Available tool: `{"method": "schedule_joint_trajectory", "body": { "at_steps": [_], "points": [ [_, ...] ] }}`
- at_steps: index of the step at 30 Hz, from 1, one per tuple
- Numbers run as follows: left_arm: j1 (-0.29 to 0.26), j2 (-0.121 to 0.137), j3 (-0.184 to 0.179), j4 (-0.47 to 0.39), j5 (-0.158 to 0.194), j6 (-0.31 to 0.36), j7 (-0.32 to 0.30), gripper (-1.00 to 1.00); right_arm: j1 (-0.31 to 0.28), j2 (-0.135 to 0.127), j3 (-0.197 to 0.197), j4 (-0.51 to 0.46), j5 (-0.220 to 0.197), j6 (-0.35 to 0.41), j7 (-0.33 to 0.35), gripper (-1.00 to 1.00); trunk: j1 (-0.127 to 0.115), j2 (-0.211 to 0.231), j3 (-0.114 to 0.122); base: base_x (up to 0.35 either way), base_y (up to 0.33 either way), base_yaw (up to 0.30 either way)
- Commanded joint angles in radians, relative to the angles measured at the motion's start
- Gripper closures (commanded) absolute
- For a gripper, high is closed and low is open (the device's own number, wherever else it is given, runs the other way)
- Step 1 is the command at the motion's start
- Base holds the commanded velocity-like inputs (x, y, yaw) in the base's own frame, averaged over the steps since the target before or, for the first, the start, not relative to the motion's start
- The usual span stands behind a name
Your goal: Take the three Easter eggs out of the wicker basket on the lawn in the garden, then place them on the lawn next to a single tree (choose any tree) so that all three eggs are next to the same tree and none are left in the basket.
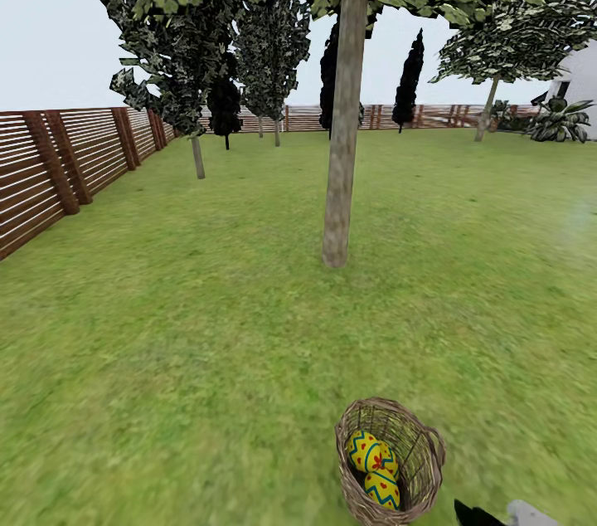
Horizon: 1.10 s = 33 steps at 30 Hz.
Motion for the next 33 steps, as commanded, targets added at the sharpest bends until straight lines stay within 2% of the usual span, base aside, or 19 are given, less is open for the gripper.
{"method": "schedule_joint_trajectory", "body": {
  "at_steps": [1, 6, 9, 15, 18, 26, 29, 33],
  "points": [
    [0.000, -0.001, 0.003, -0.001, -0.002, -0.001, -0.005, -1.00, -0.017, -0.005, -0.003, -0.001, 0.001, 0.019, 0.002, -1.00, 0.001, -0.002, -0.002, 0.000, 0.000, 0.000],
    [-0.001, -0.002, 0.003, -0.002, -0.001, -0.002, -0.007, -1.00, -0.118, -0.057, -0.004, -0.002, 0.006, 0.137, -0.013, -1.00, 0.001, -0.002, -0.002, 0.000, 0.000, 0.000],
    [-0.001, -0.005, 0.002, -0.001, -0.002, -0.001, -0.008, -1.00, -0.161, -0.083, -0.004, -0.001, 0.010, 0.182, -0.015, -1.00, 0.001, -0.002, -0.002, 0.000, 0.000, 0.000],
    [-0.001, -0.009, 0.002, -0.002, -0.002, -0.001, -0.006, -1.00, -0.227, -0.136, -0.004, 0.000, 0.056, 0.212, -0.017, -1.00, 0.001, -0.002, -0.002, 0.000, 0.000, 0.000],
    [-0.002, -0.010, 0.002, 0.001, -0.002, -0.002, -0.003, -1.00, -0.246, -0.151, -0.003, 0.001, 0.072, 0.216, -0.018, -1.00, 0.001, -0.002, -0.002, 0.000, 0.000, 0.000],
    [-0.003, -0.011, 0.001, 0.037, 0.000, -0.006, -0.001, -1.00, -0.310, -0.160, 0.011, 0.036, 0.082, 0.235, -0.018, -1.00, 0.001, -0.002, -0.002, 0.000, 0.000, 0.000],
    [-0.003, -0.011, 0.002, 0.040, 0.002, -0.008, -0.001, -1.00, -0.323, -0.156, 0.043, 0.046, 0.094, 0.260, -0.018, -1.00, 0.001, -0.002, -0.002, 0.000, 0.000, 0.000],
    [-0.003, -0.012, 0.003, 0.036, 0.003, -0.008, -0.002, -1.00, -0.327, -0.153, 0.067, 0.048, 0.101, 0.269, -0.017, -1.00, 0.001, -0.002, -0.002, 0.031, 0.000, 0.000]
  ]
}}
